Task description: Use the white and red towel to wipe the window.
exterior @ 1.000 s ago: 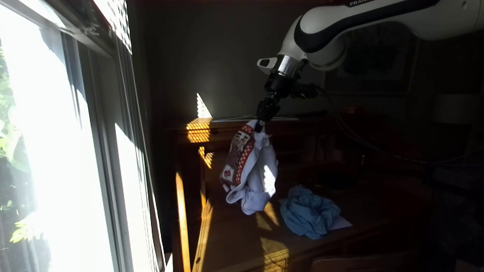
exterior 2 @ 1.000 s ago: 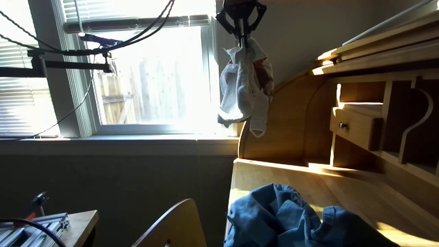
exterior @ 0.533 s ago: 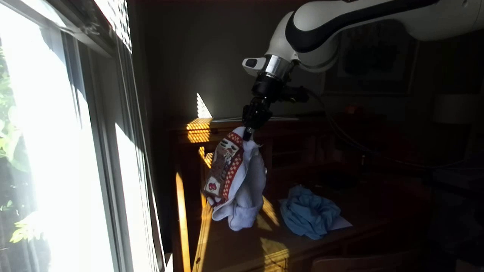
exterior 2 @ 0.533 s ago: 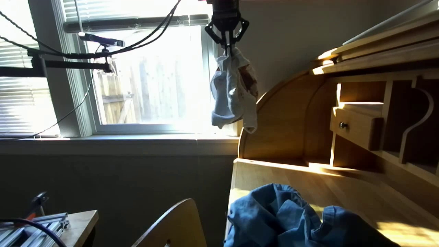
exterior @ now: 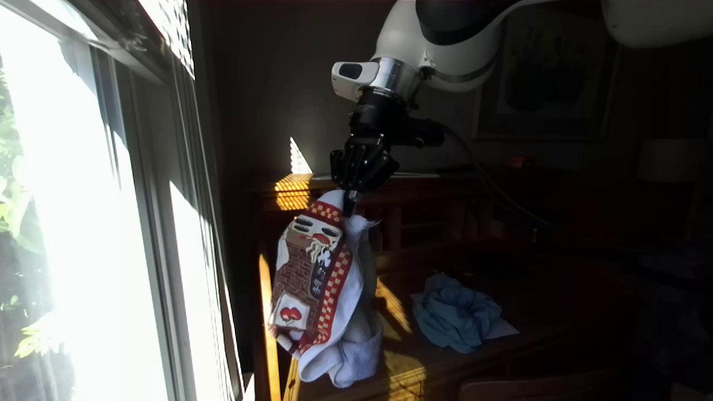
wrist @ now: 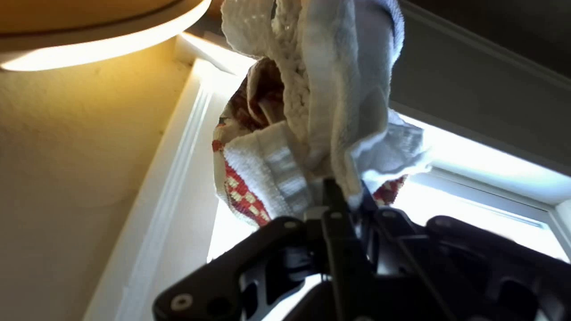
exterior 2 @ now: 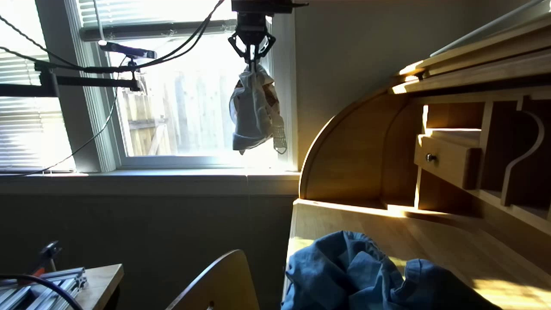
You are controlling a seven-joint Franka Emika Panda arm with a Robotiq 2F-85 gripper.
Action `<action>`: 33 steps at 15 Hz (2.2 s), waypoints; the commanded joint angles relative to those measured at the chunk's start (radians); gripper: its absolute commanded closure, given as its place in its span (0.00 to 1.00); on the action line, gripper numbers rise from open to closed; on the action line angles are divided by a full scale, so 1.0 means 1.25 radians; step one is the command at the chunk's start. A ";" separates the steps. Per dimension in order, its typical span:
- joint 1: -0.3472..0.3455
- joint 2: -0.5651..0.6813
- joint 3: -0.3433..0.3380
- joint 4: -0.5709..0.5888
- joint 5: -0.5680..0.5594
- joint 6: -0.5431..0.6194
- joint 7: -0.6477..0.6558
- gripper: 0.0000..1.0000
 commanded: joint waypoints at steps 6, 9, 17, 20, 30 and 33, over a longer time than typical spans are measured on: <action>0.038 0.119 0.066 0.133 0.106 -0.034 -0.240 0.97; 0.035 0.153 0.086 0.175 0.133 -0.056 -0.317 0.97; 0.032 0.182 0.071 0.242 0.110 -0.177 -0.273 0.97; 0.021 0.187 0.064 0.276 0.120 -0.278 -0.254 0.97; 0.022 0.263 0.088 0.406 0.245 -0.453 -0.365 0.97; 0.021 0.292 0.100 0.425 0.269 -0.442 -0.383 0.97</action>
